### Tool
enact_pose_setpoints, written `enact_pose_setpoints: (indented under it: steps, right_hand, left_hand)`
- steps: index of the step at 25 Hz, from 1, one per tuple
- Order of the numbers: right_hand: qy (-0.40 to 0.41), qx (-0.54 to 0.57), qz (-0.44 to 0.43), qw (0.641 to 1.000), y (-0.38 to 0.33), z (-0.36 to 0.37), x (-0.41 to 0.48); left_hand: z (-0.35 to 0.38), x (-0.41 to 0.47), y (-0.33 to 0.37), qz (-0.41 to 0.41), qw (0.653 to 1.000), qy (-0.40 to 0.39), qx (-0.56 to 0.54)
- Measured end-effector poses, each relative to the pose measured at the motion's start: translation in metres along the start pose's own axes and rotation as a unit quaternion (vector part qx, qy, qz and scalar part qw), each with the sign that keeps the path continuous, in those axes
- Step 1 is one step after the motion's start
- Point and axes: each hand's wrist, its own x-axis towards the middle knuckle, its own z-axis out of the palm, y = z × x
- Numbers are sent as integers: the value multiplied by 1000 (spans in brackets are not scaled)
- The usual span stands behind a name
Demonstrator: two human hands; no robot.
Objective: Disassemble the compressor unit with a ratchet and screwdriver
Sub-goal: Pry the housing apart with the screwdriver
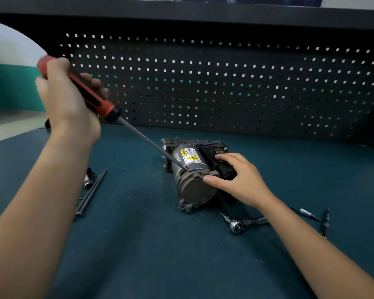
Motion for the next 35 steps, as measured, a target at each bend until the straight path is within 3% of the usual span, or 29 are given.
enact_pose_setpoints:
  steps: [6, 13, 19, 25, 30, 35]
  right_hand:
    - [4, 17, -5, 1000, -2, -1, 0]
    - [7, 23, -2, 1000, -1, -3, 1]
    - [-5, 32, -3, 999, -1, -4, 1]
    - [-24, 34, -1, 999, -2, -5, 2]
    - [-39, 65, 0, 997, -3, -7, 4]
    - [-54, 76, -8, 996, -5, -10, 4]
  left_hand:
    - [-1, -11, -7, 39, 996, 78, 29]
    - [11, 2, -31, 24, 993, 98, 56]
    - [3, 36, -76, -77, 969, 152, 181]
    - [7, 50, -109, -149, 947, 113, 262]
    - [7, 53, -147, -252, 940, 81, 215]
    - [10, 49, -170, -303, 927, 61, 212]
